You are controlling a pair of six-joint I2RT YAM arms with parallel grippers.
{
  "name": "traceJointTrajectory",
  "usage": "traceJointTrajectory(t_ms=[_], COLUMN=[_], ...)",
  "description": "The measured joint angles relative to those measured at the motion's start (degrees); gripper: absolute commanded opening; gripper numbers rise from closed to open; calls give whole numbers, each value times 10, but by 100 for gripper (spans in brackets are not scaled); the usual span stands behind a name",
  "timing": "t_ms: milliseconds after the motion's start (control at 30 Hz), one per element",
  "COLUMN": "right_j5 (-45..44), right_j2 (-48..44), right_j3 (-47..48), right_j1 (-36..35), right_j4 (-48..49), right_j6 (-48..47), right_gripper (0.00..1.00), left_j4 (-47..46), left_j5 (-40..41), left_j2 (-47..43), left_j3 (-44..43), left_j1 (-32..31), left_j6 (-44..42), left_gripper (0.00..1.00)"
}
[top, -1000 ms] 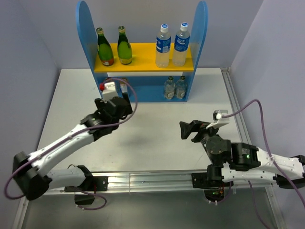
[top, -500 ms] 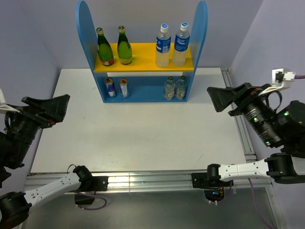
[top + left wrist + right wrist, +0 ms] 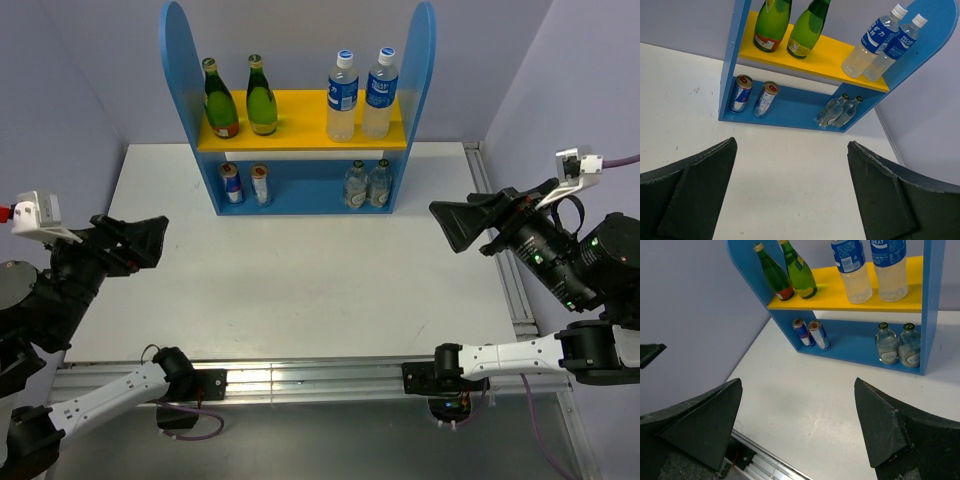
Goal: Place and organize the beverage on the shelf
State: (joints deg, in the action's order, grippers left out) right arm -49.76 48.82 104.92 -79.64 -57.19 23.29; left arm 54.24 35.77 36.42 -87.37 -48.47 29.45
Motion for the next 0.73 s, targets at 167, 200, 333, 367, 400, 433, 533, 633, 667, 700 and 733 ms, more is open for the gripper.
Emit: traceJointTrajectory(t_ms=[167, 200, 333, 367, 400, 433, 533, 633, 667, 700, 733], right_j5=[3, 4, 9, 10, 12, 12, 13, 13, 13, 13, 13], right_j2=[-1, -1, -3, -4, -5, -7, -14, -19, -20, -21, -22], right_j3=[-8, -11, -19, -22, -23, -25, -33, -34, -35, -37, -38], right_j1=[0, 0, 0, 0, 0, 0, 0, 0, 0, 0, 0], right_j4=[-2, -2, 0, 1, 2, 2, 6, 7, 9, 13, 14], right_j6=[0, 0, 0, 0, 0, 0, -2, -4, -5, -7, -7], right_gripper=[100, 100, 100, 100, 100, 100, 100, 100, 100, 100, 100], left_j4=[-9, -11, -13, -13, -14, -16, -22, -30, -33, -36, -39], left_j5=[6, 8, 14, 16, 16, 16, 17, 18, 18, 18, 18], left_j2=[-3, -3, -3, -3, -3, -4, -7, -9, -10, -10, -10], left_j3=[4, 7, 19, 21, 24, 27, 38, 46, 49, 50, 53], left_j1=[0, 0, 0, 0, 0, 0, 0, 0, 0, 0, 0], left_j6=[-3, -4, -9, -10, -10, -12, -13, -14, -14, -14, -14], left_gripper=[99, 99, 99, 99, 99, 99, 99, 99, 99, 99, 99])
